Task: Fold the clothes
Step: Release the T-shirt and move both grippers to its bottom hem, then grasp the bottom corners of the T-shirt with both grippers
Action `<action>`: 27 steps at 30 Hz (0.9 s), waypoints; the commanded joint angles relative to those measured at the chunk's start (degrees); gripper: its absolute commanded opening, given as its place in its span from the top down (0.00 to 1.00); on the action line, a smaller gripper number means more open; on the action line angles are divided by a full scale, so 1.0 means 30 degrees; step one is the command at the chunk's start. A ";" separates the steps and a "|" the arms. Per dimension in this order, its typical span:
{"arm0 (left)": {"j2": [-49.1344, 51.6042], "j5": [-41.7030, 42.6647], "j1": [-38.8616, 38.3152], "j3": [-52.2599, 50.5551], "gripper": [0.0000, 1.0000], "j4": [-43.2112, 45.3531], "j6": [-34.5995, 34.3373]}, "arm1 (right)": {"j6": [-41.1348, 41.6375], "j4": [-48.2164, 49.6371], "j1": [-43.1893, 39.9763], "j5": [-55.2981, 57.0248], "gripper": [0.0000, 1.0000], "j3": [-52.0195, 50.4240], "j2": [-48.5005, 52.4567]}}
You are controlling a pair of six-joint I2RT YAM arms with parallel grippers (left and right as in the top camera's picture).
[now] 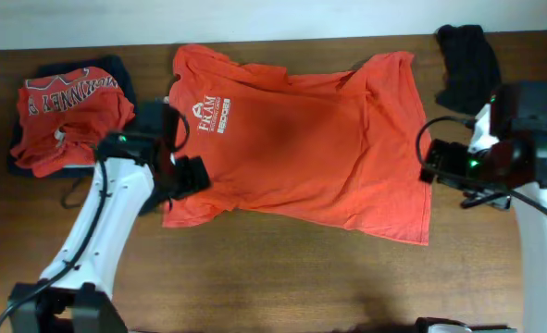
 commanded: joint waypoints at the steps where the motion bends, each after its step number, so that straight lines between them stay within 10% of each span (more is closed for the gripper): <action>1: -0.0036 0.0801 0.0015 -0.1719 0.06 0.0823 -0.0685 | 0.0175 0.0736 0.0015 -0.0444 0.01 -0.1785 -0.0197; 14: -0.0029 -0.0539 0.0022 -0.5967 0.48 0.4029 -0.0743 | -0.0051 0.1887 0.0015 -0.0495 0.01 -0.3694 -0.0197; 27: 0.0007 -0.2739 0.0029 -0.7861 0.48 0.7752 -0.0721 | -0.0044 0.2033 0.0015 -0.0503 0.01 -0.3694 -0.0189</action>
